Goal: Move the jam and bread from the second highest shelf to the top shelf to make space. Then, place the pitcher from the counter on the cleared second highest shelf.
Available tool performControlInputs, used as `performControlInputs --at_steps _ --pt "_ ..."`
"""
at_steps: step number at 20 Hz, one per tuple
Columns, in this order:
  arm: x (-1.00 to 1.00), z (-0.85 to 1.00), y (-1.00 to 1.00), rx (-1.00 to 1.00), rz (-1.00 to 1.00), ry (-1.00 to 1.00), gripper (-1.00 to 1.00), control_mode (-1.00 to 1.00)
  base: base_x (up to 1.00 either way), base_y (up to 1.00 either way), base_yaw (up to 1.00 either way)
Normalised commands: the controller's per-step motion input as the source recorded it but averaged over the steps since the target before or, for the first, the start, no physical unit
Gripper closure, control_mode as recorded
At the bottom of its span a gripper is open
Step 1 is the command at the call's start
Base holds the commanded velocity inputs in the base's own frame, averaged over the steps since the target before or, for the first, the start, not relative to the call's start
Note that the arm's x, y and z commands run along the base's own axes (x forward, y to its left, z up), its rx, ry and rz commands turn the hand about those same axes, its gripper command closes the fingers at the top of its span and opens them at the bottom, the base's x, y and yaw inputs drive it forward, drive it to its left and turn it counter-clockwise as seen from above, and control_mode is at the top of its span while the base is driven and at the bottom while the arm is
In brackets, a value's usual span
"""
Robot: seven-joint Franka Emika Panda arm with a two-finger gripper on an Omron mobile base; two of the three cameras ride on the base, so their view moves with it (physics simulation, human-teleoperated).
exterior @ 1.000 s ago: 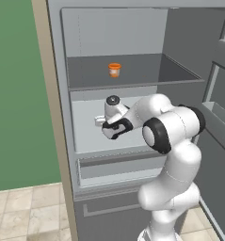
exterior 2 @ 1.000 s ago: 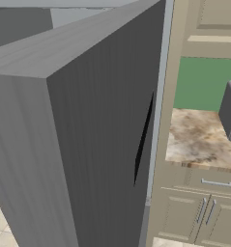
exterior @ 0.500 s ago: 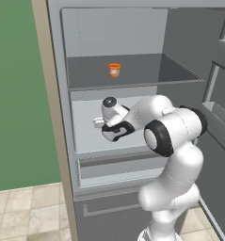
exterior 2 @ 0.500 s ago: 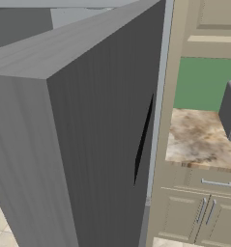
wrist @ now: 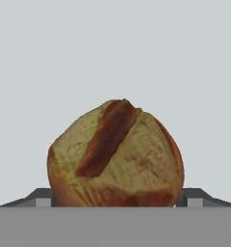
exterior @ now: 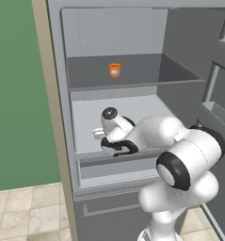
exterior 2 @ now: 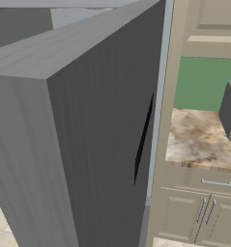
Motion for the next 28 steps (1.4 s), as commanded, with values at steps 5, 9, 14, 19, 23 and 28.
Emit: performControlInputs --at_steps 5,9,14,19,23,28 --pt "-0.88 0.34 0.01 0.0 0.0 0.0 1.0 -1.0 0.0 0.0 0.0" --pt "-0.83 0.41 0.0 0.0 0.0 0.0 1.0 -1.0 0.0 0.0 0.0" --pt "-0.75 0.61 0.0 0.0 -0.02 0.0 1.0 -1.0 0.0 0.0 0.0" --pt "-0.62 0.71 0.0 0.0 -0.04 0.0 1.0 -1.0 0.0 0.0 0.0" --pt "-0.43 0.67 -0.09 0.0 -0.08 0.0 1.0 -1.0 0.0 0.0 0.0" --pt "-0.24 0.84 -0.15 0.0 -0.1 -0.02 1.0 -1.0 0.0 0.0 0.0"
